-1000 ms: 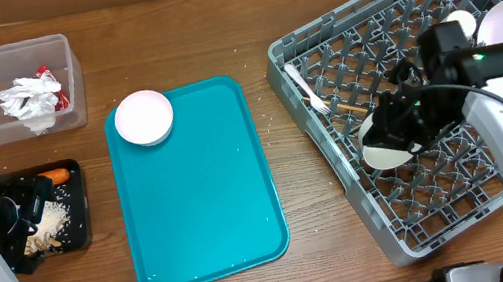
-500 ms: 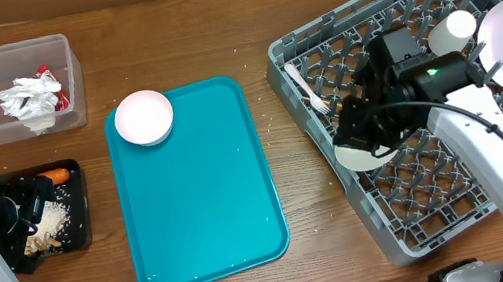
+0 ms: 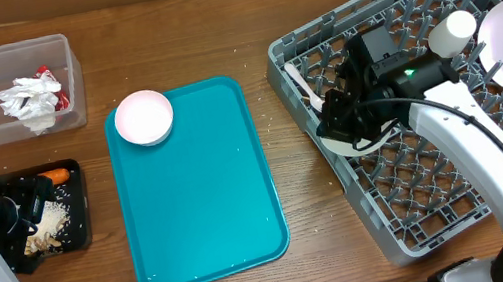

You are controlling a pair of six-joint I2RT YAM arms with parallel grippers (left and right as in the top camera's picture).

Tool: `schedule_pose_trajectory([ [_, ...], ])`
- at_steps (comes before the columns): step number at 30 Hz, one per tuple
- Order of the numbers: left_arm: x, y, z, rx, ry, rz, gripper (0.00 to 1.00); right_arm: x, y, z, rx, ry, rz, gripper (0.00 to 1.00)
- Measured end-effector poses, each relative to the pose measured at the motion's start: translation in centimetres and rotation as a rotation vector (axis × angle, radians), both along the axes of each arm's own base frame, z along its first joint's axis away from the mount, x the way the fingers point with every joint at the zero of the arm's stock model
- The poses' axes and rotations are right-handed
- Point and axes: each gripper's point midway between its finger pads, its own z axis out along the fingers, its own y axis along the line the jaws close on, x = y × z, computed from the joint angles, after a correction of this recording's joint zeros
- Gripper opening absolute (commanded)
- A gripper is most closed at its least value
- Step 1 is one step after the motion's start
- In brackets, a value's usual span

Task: Sort waste into correct bins and load items into the dishwasher rack

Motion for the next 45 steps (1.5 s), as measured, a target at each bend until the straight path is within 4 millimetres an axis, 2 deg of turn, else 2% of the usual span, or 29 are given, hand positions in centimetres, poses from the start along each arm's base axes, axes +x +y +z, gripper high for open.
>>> schedule_pose_trajectory([
  [12, 0.0, 0.0, 0.0, 0.0, 0.0, 0.0, 1.0, 3.8, 1.0, -0.7, 0.027, -0.106, -0.006, 0.06],
  [17, 0.0, 0.0, 0.0, 0.0, 0.001, 0.0, 1.0, 4.8, 1.9, -1.7, 0.052, -0.117, 0.003, 0.06],
  [22, 0.0, 0.0, 0.0, 0.0, 0.0, 0.0, 1.0, 5.5, 1.4, -1.5, 0.066, -0.13, -0.018, 0.12],
  [26, 0.0, 0.0, 0.0, 0.001, 0.0, 0.0, 1.0, 4.7, -1.0, -1.4, 0.039, -0.054, -0.059, 0.17],
  [29, 0.0, 0.0, 0.0, 0.0, 0.0, 0.0, 1.0, 4.7, -2.1, 0.4, 0.025, -0.047, -0.052, 0.25],
  [31, 0.0, 0.0, 0.0, 0.0, 0.0, 0.0, 1.0, 4.9, -2.2, 1.8, 0.022, -0.068, -0.027, 0.52],
  [32, 0.0, 0.0, 0.0, 0.0, 0.0, 0.0, 1.0, 4.7, -2.0, 2.7, 0.015, -0.082, 0.011, 0.59],
  [34, 0.0, 0.0, 0.0, 0.001, 0.0, 0.0, 1.0, 4.1, -1.5, 3.5, 0.004, -0.094, 0.073, 0.6],
  [36, 0.0, 0.0, 0.0, 0.0, 0.0, 0.0, 1.0, 3.2, -1.3, 3.3, -0.041, -0.083, 0.121, 0.58],
  [40, 0.0, 0.0, 0.0, 0.0, 0.0, 0.0, 1.0, 0.9, -1.7, 1.6, -0.204, -0.031, 0.193, 0.53],
  [43, 0.0, 0.0, 0.0, 0.0, 0.0, 0.0, 1.0, -1.5, -2.5, -1.1, -0.318, 0.073, 0.237, 0.53],
  [45, 0.0, 0.0, 0.0, 0.0, 0.0, 0.0, 1.0, -2.3, -3.0, -2.3, -0.364, 0.113, 0.247, 0.54],
])
